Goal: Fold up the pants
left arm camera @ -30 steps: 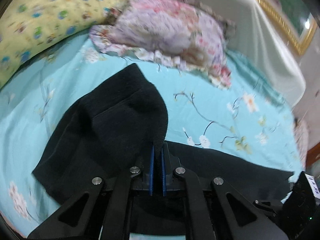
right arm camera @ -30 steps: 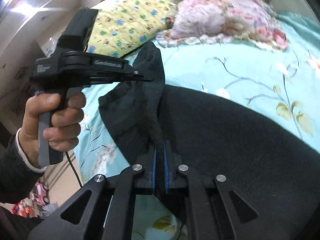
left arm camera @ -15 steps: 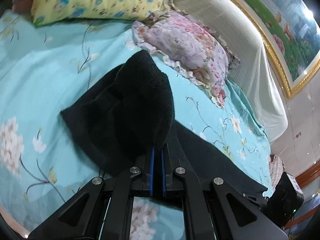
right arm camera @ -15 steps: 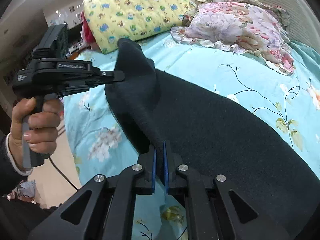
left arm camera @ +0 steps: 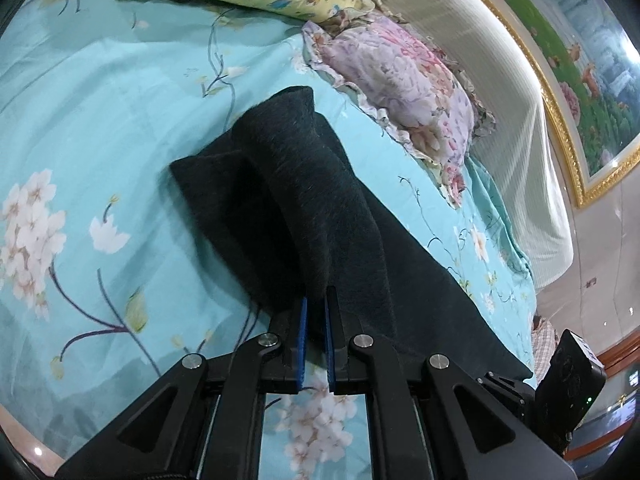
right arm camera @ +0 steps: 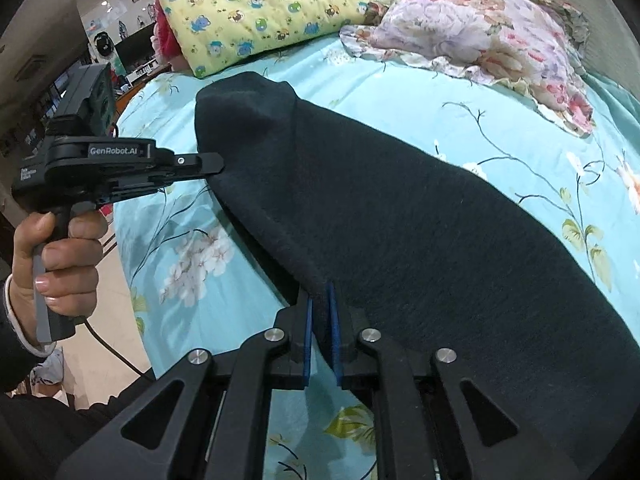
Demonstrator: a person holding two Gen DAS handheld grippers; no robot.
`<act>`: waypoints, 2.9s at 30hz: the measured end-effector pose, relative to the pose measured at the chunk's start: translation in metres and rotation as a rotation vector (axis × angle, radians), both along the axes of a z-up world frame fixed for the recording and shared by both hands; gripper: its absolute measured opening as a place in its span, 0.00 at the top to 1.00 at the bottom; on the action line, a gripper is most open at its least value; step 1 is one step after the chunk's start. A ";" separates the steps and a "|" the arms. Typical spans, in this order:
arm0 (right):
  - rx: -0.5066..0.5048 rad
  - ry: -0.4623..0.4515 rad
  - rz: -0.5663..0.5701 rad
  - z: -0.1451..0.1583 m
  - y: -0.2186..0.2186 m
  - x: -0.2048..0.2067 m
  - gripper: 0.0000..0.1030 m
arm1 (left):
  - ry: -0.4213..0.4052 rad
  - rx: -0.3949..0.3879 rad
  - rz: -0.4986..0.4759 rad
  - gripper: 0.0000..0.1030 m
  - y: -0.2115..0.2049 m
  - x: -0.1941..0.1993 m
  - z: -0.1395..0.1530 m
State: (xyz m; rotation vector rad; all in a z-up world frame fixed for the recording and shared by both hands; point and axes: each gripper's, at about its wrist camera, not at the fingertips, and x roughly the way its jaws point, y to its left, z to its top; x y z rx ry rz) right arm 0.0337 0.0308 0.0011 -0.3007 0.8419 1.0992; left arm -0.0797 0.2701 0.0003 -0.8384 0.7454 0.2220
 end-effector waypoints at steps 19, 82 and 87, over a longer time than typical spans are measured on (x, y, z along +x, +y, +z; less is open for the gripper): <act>0.103 0.040 -0.063 0.026 -0.009 0.013 0.55 | 0.052 -0.029 0.087 0.39 0.029 -0.022 0.005; 0.034 0.003 -0.293 0.029 -0.006 0.120 0.99 | 0.078 0.262 0.072 0.48 0.047 -0.003 0.020; 0.083 0.041 -0.324 0.030 -0.028 0.110 0.99 | 0.014 0.296 0.085 0.43 0.040 -0.011 0.050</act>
